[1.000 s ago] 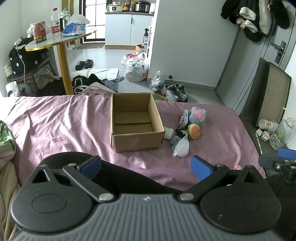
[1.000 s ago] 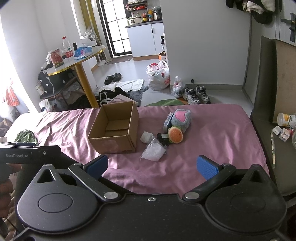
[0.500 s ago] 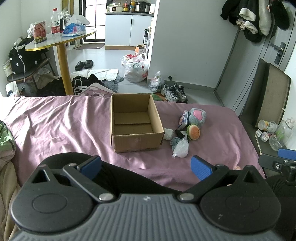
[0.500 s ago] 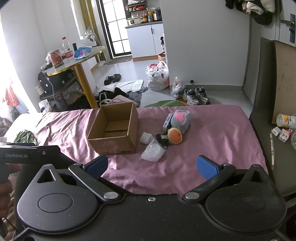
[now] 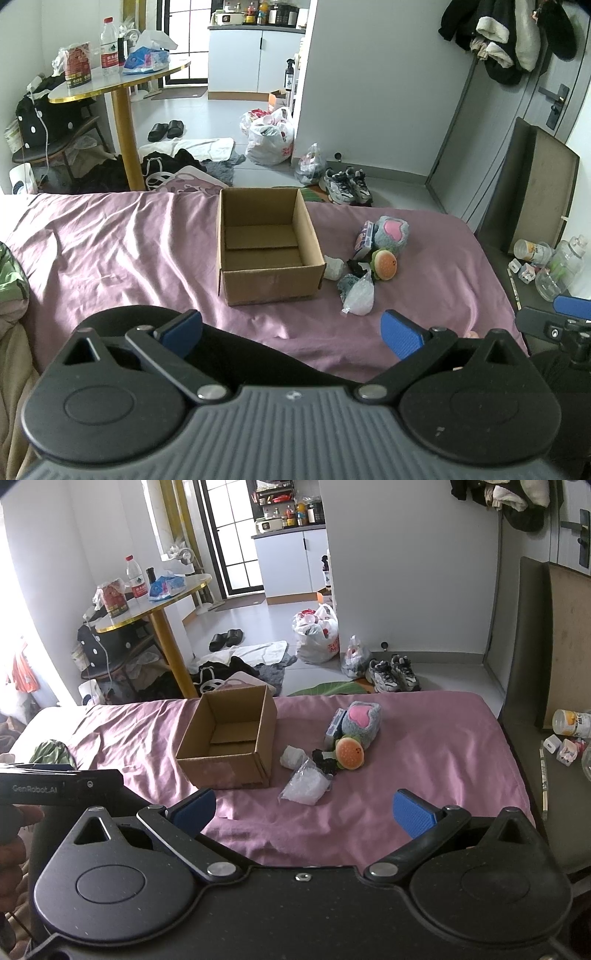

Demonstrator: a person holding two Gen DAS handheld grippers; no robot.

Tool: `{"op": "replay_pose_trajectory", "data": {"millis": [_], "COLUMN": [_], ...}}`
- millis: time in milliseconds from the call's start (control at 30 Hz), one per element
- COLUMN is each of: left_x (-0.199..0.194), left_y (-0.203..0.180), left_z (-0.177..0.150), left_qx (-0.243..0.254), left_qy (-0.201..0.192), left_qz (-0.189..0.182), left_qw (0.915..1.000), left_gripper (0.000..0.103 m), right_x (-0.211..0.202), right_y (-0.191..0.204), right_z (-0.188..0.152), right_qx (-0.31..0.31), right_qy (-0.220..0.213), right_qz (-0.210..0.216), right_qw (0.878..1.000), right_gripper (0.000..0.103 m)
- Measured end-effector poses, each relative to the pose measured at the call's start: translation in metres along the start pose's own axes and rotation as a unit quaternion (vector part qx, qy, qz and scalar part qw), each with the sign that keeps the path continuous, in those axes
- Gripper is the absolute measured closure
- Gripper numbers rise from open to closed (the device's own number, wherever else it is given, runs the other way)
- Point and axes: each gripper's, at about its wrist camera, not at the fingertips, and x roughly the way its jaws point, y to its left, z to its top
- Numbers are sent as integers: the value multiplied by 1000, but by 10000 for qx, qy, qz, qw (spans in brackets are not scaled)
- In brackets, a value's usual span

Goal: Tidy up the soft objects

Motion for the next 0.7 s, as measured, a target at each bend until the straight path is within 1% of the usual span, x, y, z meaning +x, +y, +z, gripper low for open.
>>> {"op": "replay_pose_trajectory", "data": {"millis": [200,333,700], "left_x": [4,19,53], "left_y": [-3,-11,-12], "left_z": [4,7,11], "left_qx": [-16,0,-43], "left_qy": [39,112,226], "left_qz": [-3,-29,-137], "left_qw": [10000,9999,9996], "left_gripper": [1,1,1], "right_x": [-1,4,29], "right_y": [-1,-4,-19], "right_z": [4,4,5], "right_qx": [27,56,198], "right_qy": [-4,-24,-10], "right_qz": [42,30,129], "right_qw": [10000,10000,9997], "right_gripper": [0,0,0]}}
